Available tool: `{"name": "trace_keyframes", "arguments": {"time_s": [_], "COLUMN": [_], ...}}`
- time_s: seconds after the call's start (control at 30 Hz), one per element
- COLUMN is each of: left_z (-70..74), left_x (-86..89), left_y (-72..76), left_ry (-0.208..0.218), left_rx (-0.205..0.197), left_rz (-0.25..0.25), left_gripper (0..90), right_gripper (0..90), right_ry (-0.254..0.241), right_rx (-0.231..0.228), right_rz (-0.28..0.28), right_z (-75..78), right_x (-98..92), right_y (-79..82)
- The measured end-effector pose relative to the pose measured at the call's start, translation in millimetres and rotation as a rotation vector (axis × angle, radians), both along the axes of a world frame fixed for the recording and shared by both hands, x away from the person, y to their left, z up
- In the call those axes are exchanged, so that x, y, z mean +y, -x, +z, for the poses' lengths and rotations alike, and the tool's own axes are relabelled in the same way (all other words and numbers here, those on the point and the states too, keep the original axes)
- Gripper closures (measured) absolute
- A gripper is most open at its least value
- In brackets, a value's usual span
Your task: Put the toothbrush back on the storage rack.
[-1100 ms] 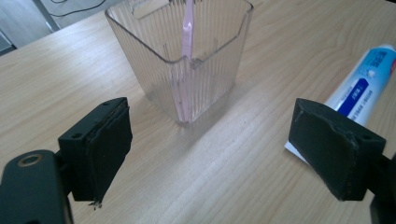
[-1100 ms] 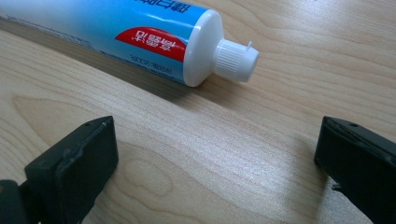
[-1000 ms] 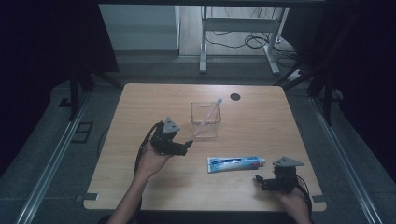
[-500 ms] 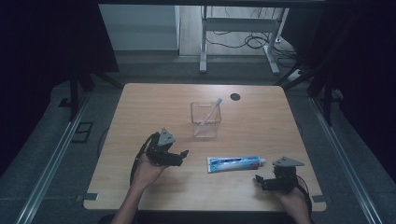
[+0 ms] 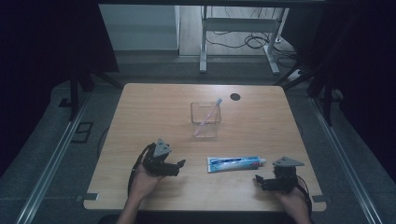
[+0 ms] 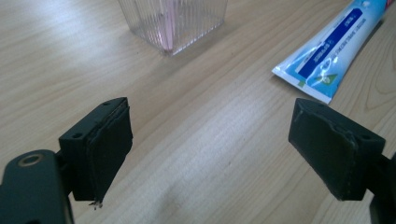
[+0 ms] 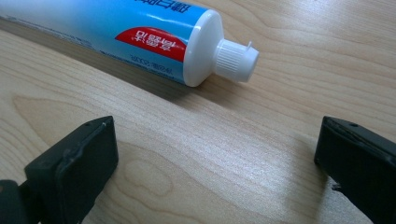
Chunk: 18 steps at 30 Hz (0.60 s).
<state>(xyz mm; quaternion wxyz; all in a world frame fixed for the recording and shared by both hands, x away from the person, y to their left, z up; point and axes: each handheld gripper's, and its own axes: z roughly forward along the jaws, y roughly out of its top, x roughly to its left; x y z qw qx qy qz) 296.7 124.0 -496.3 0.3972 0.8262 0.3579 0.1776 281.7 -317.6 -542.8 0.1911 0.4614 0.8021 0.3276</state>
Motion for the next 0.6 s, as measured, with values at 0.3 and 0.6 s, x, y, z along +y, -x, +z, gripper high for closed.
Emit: {"name": "trace_keyframes", "arguments": {"time_s": [0.3,0.6], "left_z": [-13.3,-30.3], "left_x": [3.5,4.8], "left_y": [11.2,20.2], "left_ry": [-0.031,-0.086], "left_rx": [0.013,0.042], "left_rz": [0.006,0.014], "left_gripper": [13.6,13.4], "right_gripper": [0.0,0.0], "right_ry": [0.0,0.0], "right_rx": [0.0,0.0], "right_rz": [-0.006,-0.007], "right_z": [0.0,0.0], "right_x": [0.5,0.6], "right_y": [0.3,0.3]}}
